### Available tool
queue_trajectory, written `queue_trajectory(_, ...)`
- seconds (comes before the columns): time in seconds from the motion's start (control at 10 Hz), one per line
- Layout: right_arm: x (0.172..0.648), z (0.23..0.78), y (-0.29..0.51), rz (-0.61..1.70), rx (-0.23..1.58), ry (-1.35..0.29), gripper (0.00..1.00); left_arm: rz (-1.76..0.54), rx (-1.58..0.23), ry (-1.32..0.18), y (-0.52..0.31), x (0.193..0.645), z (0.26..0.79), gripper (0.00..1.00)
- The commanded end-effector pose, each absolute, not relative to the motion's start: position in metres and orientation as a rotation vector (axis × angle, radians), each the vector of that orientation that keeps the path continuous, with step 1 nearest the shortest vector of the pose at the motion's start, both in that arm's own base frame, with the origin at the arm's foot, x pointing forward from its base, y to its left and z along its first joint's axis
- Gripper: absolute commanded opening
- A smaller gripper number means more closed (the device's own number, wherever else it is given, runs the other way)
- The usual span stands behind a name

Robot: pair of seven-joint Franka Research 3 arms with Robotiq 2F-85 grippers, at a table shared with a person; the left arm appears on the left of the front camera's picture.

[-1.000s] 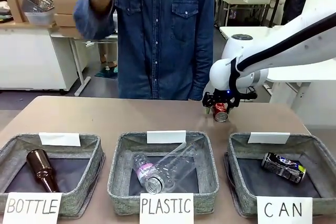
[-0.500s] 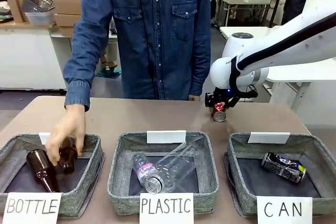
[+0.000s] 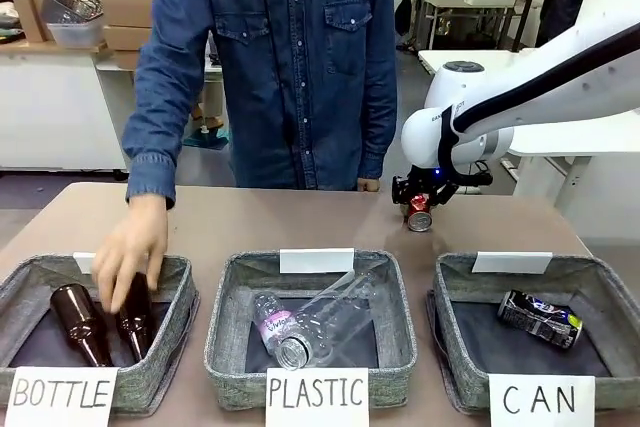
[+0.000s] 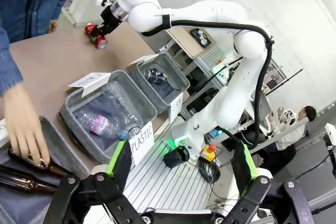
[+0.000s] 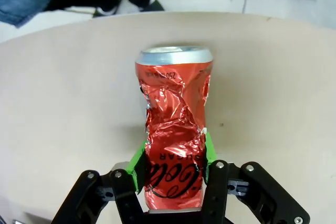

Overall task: Sort the can waste into the basket.
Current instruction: Pick up the can waste from the table and place it in the right Fabric basket.

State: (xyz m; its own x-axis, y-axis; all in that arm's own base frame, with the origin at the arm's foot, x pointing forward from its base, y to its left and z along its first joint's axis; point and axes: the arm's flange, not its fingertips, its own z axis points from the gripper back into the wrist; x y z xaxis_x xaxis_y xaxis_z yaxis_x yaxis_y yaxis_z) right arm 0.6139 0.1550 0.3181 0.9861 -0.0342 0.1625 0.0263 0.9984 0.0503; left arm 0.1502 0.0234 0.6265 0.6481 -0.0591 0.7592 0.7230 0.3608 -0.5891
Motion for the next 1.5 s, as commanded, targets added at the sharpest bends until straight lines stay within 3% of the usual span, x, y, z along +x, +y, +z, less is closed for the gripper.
queue_trajectory(0.0,0.576,0.378,0.135,0.059,0.150,-0.166,0.00,-0.580,-1.111,-0.734,0.023,0.150,0.629,1.00)
queue_trajectory(0.1,0.545,0.418,0.117,0.107,0.232,-0.205,0.00,-0.580,-1.111,-0.734,0.023,0.150,0.629,1.00)
queue_trajectory(0.2,0.485,0.472,0.080,0.212,0.371,-0.182,0.00,-0.580,-1.111,-0.734,0.023,0.150,0.629,1.00)
queue_trajectory(0.3,0.439,0.493,0.045,0.331,0.363,-0.072,0.00,-0.580,-1.111,-0.734,0.023,0.150,0.629,1.00)
queue_trajectory(0.6,0.345,0.475,-0.017,0.698,0.313,0.082,0.00,-0.580,-1.111,-0.734,0.023,0.150,0.629,1.00)
queue_trajectory(1.2,0.339,0.458,-0.024,0.758,0.300,0.101,0.00,-0.580,-1.111,-0.734,0.023,0.150,0.629,1.00)
queue_trajectory(1.3,0.341,0.456,-0.026,0.767,0.313,0.089,0.86,-0.580,-1.111,-0.734,0.023,0.150,0.629,1.00)
queue_trajectory(1.4,0.341,0.455,-0.025,0.782,0.306,0.097,1.00,-0.580,-1.111,-0.734,0.023,0.150,0.629,1.00)
